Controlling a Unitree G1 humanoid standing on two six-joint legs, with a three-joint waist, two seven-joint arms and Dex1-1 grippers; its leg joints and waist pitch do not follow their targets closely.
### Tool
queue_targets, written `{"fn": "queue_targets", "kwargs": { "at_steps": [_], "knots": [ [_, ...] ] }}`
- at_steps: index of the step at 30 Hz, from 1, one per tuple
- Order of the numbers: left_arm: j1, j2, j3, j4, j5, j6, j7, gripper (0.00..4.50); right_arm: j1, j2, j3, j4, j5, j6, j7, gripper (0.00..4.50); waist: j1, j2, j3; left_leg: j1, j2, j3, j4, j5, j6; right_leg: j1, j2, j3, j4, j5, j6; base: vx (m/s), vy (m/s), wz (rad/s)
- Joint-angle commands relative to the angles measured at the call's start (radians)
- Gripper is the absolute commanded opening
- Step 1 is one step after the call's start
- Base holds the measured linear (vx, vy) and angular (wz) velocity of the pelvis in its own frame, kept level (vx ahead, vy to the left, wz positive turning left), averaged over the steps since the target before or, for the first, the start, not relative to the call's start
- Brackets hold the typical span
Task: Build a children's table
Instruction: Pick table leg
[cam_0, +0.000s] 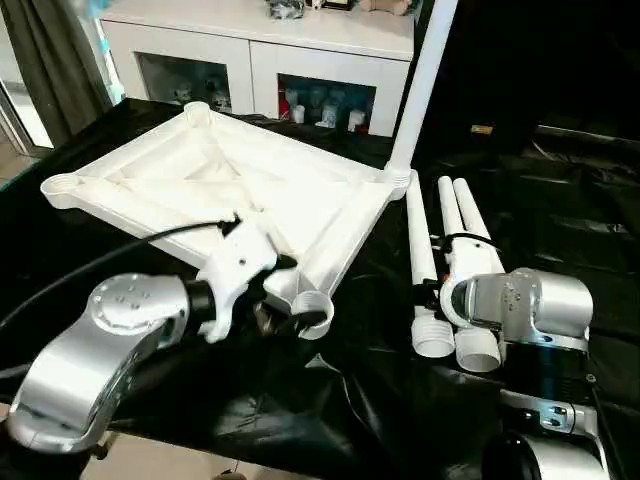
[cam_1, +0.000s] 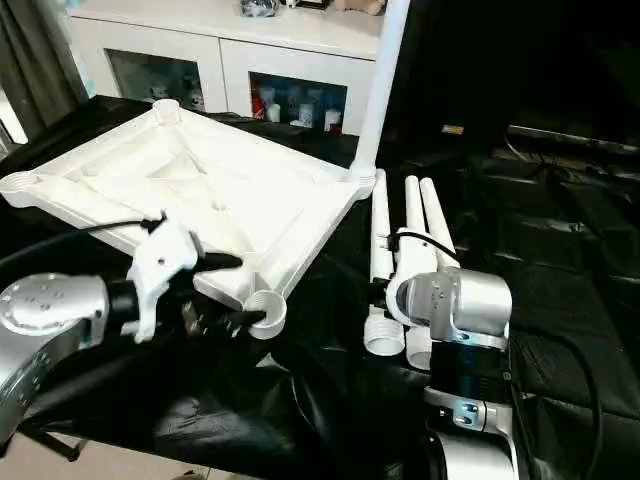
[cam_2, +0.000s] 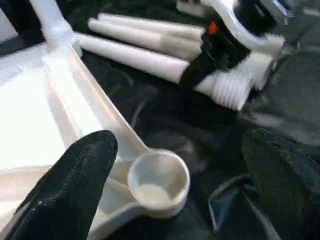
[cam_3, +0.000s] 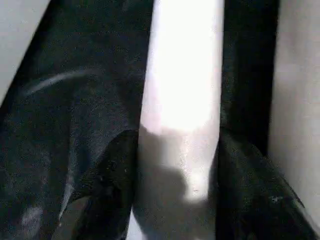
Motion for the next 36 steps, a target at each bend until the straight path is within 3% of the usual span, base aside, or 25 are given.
{"fn": "queue_targets", "kwargs": {
  "at_steps": [1, 2, 4, 8, 9, 10, 12, 15, 16, 17, 19, 23, 25, 27, 36],
  "knots": [
    [-0.025, -0.016, 0.022, 0.027, 0.0, -0.01, 0.029, 4.5, -0.026, 0.005, -0.038, -0.046, 0.003, -0.034, -0.022, 1.98, -0.001, 0.024, -0.063, 0.0, -0.016, 0.011, -0.067, -0.225, -0.078, 0.051, -0.04, 0.041, -0.08, -0.293, -0.061, 0.0, 0.0, 0.0],
    [-0.038, -0.032, 0.032, 0.045, 0.002, -0.016, 0.047, 4.5, -0.031, 0.01, -0.056, -0.061, 0.005, -0.057, -0.032, 1.95, -0.002, 0.021, -0.063, -0.001, -0.017, 0.012, -0.067, -0.224, -0.077, 0.052, -0.039, 0.042, -0.079, -0.294, -0.06, 0.0, 0.0, 0.0],
    [-0.071, -0.074, 0.059, 0.089, -0.001, -0.036, 0.09, 4.5, -0.044, 0.028, -0.109, -0.097, 0.032, -0.132, -0.044, 1.95, -0.001, 0.026, -0.066, 0.0, -0.018, 0.012, -0.064, -0.211, -0.076, 0.052, -0.037, 0.045, -0.077, -0.281, -0.061, 0.0, 0.0, 0.0],
    [-0.102, -0.108, 0.078, 0.128, -0.008, -0.055, 0.123, 4.5, -0.041, 0.027, -0.124, -0.135, 0.056, -0.218, -0.036, 1.91, 0.001, 0.029, -0.067, -0.003, -0.018, 0.012, -0.062, -0.184, -0.067, 0.055, -0.034, 0.048, -0.073, -0.238, -0.068, 0.0, 0.0, 0.0],
    [-0.118, -0.126, 0.086, 0.149, -0.01, -0.064, 0.138, 4.5, -0.027, 0.03, -0.132, -0.166, 0.079, -0.303, -0.016, 1.91, 0.001, 0.029, -0.069, -0.004, -0.018, 0.014, -0.061, -0.175, -0.065, 0.054, -0.034, 0.049, -0.073, -0.226, -0.072, 0.0, 0.0, 0.0],
    [-0.121, -0.129, 0.087, 0.153, -0.01, -0.066, 0.141, 4.5, -0.026, 0.031, -0.134, -0.171, 0.083, -0.317, -0.011, 1.91, 0.001, 0.029, -0.069, -0.003, -0.018, 0.015, -0.06, -0.172, -0.064, 0.054, -0.034, 0.049, -0.072, -0.219, -0.074, 0.0, 0.0, 0.0],
    [-0.133, -0.142, 0.09, 0.168, -0.01, -0.072, 0.153, 4.5, -0.022, 0.041, -0.151, -0.19, 0.101, -0.372, -0.001, 1.91, -0.001, 0.027, -0.071, -0.01, -0.018, 0.013, -0.06, -0.137, -0.055, 0.06, -0.031, 0.05, -0.063, -0.161, -0.089, 0.0, 0.0, 0.0],
    [-0.185, -0.211, 0.118, 0.213, -0.039, -0.08, 0.192, 4.5, -0.029, 0.075, -0.233, -0.227, 0.188, -0.526, 0.039, 1.91, -0.001, 0.018, -0.073, -0.008, -0.018, 0.019, -0.055, -0.148, -0.039, 0.056, -0.034, 0.05, -0.07, -0.205, -0.09, 0.0, 0.0, 0.0],
    [-0.185, -0.211, 0.118, 0.213, -0.039, -0.08, 0.192, 4.5, -0.029, 0.075, -0.233, -0.227, 0.188, -0.526, 0.039, 1.91, 0.001, 0.021, -0.072, -0.009, -0.017, 0.018, -0.056, -0.147, -0.036, 0.056, -0.035, 0.05, -0.068, -0.203, -0.093, 0.0, 0.0, 0.0],
    [-0.226, -0.259, 0.146, 0.243, -0.068, -0.06, 0.223, 4.5, -0.03, 0.074, -0.249, -0.256, 0.241, -0.538, 0.088, 1.91, -0.001, 0.016, -0.068, -0.01, -0.018, 0.019, -0.057, -0.154, -0.03, 0.056, -0.033, 0.049, -0.07, -0.216, -0.091, 0.0, 0.0, 0.0],
    [-0.279, -0.316, 0.184, 0.285, -0.102, -0.035, 0.264, 4.5, -0.029, 0.066, -0.256, -0.297, 0.316, -0.524, 0.166, 1.91, 0.002, 0.019, -0.07, -0.008, -0.018, 0.019, -0.053, -0.154, -0.022, 0.056, -0.033, 0.05, -0.071, -0.209, -0.093, 0.0, 0.0, 0.0],
    [-0.399, -0.438, 0.294, 0.376, -0.212, 0.008, 0.348, 4.5, 0.033, -0.001, -0.209, -0.391, 0.476, -0.458, 0.387, 1.91, 0.008, 0.012, -0.069, -0.017, -0.021, 0.018, -0.05, -0.141, 0.005, 0.065, -0.033, 0.047, -0.077, -0.218, -0.089, 0.0, 0.0, 0.0],
    [-0.421, -0.459, 0.312, 0.391, -0.243, 0.018, 0.352, 4.5, 0.056, -0.023, -0.192, -0.405, 0.511, -0.443, 0.428, 1.91, 0.015, 0.01, -0.07, -0.02, -0.021, 0.019, -0.047, -0.122, 0.014, 0.069, -0.035, 0.047, -0.079, -0.218, -0.09, 0.0, 0.0, 0.0],
    [-0.478, -0.504, 0.336, 0.429, -0.313, 0.054, 0.344, 4.5, 0.1, -0.077, -0.162, -0.428, 0.589, -0.4, 0.52, 1.9, 0.019, 0.001, -0.071, -0.023, -0.023, 0.02, -0.045, -0.106, 0.025, 0.07, -0.035, 0.045, -0.081, -0.237, -0.091, 0.0, 0.0, 0.0],
    [-0.561, -0.602, 0.349, 0.51, -0.387, 0.087, 0.379, 4.5, 0.138, -0.13, -0.085, -0.437, 0.639, -0.391, 0.594, 1.9, 0.027, -0.005, -0.069, -0.024, -0.018, 0.019, -0.046, -0.109, 0.028, 0.063, -0.039, 0.041, -0.095, -0.324, -0.061, 0.0, 0.0, 0.0]
  ]
}}
